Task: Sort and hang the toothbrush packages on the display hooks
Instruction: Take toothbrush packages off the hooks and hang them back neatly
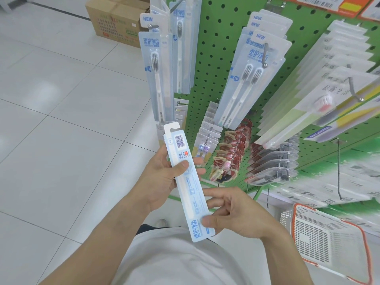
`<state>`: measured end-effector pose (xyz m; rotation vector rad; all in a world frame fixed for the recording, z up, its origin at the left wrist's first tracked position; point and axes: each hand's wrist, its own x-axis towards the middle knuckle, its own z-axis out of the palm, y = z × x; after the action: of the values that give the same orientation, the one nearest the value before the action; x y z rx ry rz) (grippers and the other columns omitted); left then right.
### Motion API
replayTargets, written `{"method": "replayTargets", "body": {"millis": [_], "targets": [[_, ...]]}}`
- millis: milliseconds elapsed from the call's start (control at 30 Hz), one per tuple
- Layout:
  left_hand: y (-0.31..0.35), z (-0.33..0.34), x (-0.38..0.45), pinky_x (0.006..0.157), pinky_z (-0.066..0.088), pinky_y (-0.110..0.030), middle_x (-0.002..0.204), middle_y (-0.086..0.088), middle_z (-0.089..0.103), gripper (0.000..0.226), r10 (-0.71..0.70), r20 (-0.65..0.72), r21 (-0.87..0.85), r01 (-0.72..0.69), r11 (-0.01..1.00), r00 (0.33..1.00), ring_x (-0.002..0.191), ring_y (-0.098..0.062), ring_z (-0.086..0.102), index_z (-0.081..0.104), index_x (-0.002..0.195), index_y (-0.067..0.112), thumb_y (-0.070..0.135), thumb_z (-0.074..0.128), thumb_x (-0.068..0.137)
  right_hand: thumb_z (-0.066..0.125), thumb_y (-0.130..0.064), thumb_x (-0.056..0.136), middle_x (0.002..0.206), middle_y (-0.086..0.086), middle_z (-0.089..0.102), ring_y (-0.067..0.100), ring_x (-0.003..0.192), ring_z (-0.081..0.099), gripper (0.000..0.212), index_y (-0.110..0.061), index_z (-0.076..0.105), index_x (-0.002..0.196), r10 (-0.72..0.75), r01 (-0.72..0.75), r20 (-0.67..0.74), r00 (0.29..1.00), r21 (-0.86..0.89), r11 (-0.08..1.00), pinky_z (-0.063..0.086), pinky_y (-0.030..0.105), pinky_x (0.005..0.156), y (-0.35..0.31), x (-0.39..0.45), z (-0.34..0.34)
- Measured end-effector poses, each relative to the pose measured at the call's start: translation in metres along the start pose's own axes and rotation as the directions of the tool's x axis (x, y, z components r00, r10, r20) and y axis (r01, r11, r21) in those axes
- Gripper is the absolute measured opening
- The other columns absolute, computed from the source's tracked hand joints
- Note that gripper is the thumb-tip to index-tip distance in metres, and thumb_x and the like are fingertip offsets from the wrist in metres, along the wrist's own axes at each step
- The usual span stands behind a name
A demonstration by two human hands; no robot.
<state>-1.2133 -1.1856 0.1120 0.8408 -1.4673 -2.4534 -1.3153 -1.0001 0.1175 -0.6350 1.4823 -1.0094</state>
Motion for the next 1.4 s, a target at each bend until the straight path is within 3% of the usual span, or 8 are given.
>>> {"method": "replayTargets", "body": {"millis": [167,300,567,833,933,1067,1233,1400], "targets": [[0.001,0.0,0.001,0.093,0.057,-0.053,0.114,-0.017,0.074,0.046,-0.009,-0.016,-0.002,0.009,1.0,1.0,0.101,-0.04,0.072,0.049,0.138,0.018,-0.002,0.055,0.096,0.069,-0.003,0.093,0.107,0.015,0.077,0.025,0.087,0.075,0.04,-0.017,0.066,0.131,-0.009,0.009,0.004,1.0,0.06,0.998,0.059,0.028,0.067,0.002,0.0,0.001],[0.002,0.001,0.001,0.098,0.053,-0.055,0.105,-0.015,0.076,0.027,0.003,-0.152,0.022,0.0,1.0,0.988,0.096,-0.036,0.075,0.059,0.128,0.013,0.012,0.056,0.101,0.073,-0.002,0.09,0.102,0.013,0.078,0.022,0.081,0.075,0.038,-0.018,0.071,0.125,0.009,-0.009,-0.01,1.0,0.025,1.0,0.058,0.028,0.066,0.006,0.0,-0.002],[-0.004,0.007,-0.002,0.066,0.062,-0.034,0.097,-0.02,0.076,0.03,-0.08,-0.237,-0.076,0.063,0.995,0.968,0.086,-0.037,0.076,0.061,0.122,0.007,0.029,0.05,0.105,0.079,-0.005,0.085,0.098,0.008,0.078,0.024,0.069,0.072,0.031,-0.025,0.077,0.108,0.085,-0.087,-0.03,0.996,-0.078,0.993,0.057,0.031,0.062,0.006,-0.001,-0.01],[0.002,0.007,-0.001,0.081,0.061,-0.044,0.109,-0.019,0.075,0.025,-0.088,-0.221,-0.045,0.08,0.996,0.971,0.095,-0.037,0.074,0.063,0.119,0.009,0.025,0.051,0.104,0.086,-0.021,0.081,0.092,0.005,0.077,0.018,0.067,0.069,0.023,-0.026,0.077,0.101,0.095,-0.11,-0.132,0.987,-0.104,0.989,0.053,0.03,0.063,0.012,0.004,-0.017],[0.002,0.013,-0.003,0.085,0.059,-0.047,0.106,-0.018,0.075,0.017,-0.083,-0.228,-0.066,0.069,0.995,0.97,0.096,-0.039,0.074,0.066,0.111,0.011,0.02,0.055,0.102,0.091,-0.037,0.064,0.087,0.002,0.075,0.017,0.067,0.066,0.039,-0.025,0.077,0.099,0.016,-0.018,-0.329,0.944,-0.004,1.0,0.053,0.03,0.064,0.012,0.011,-0.013],[0.002,0.02,-0.004,0.083,0.06,-0.047,0.104,-0.015,0.077,0.016,-0.027,-0.277,-0.026,0.02,0.999,0.96,0.097,-0.038,0.074,0.068,0.11,0.01,0.018,0.057,0.101,0.096,-0.038,0.058,0.092,-0.011,0.07,0.011,0.075,0.064,0.062,-0.031,0.069,0.114,-0.178,0.149,-0.465,0.867,-0.099,0.984,0.052,0.027,0.065,0.004,0.02,0.0],[0.003,0.023,-0.005,0.079,0.061,-0.044,0.089,-0.001,0.079,0.011,0.184,-0.333,0.261,-0.097,0.961,0.925,0.084,-0.024,0.076,0.072,0.103,0.02,0.021,0.063,0.098,0.093,-0.05,0.052,0.114,-0.023,0.06,0.009,0.097,0.065,0.085,-0.049,0.056,0.129,-0.341,0.234,-0.453,0.824,-0.277,0.932,0.057,0.027,0.076,-0.005,0.028,0.017],[0.011,0.026,-0.007,0.077,0.063,-0.036,0.089,-0.005,0.079,0.012,0.136,-0.288,0.175,-0.087,0.981,0.948,0.086,-0.026,0.076,0.068,0.107,0.011,0.014,0.066,0.096,0.083,-0.052,0.07,0.117,-0.025,0.051,0.002,0.104,0.06,0.076,-0.041,0.055,0.14,-0.446,0.162,-0.431,0.784,-0.552,0.818,0.054,0.021,0.079,-0.009,0.037,0.024]]}}
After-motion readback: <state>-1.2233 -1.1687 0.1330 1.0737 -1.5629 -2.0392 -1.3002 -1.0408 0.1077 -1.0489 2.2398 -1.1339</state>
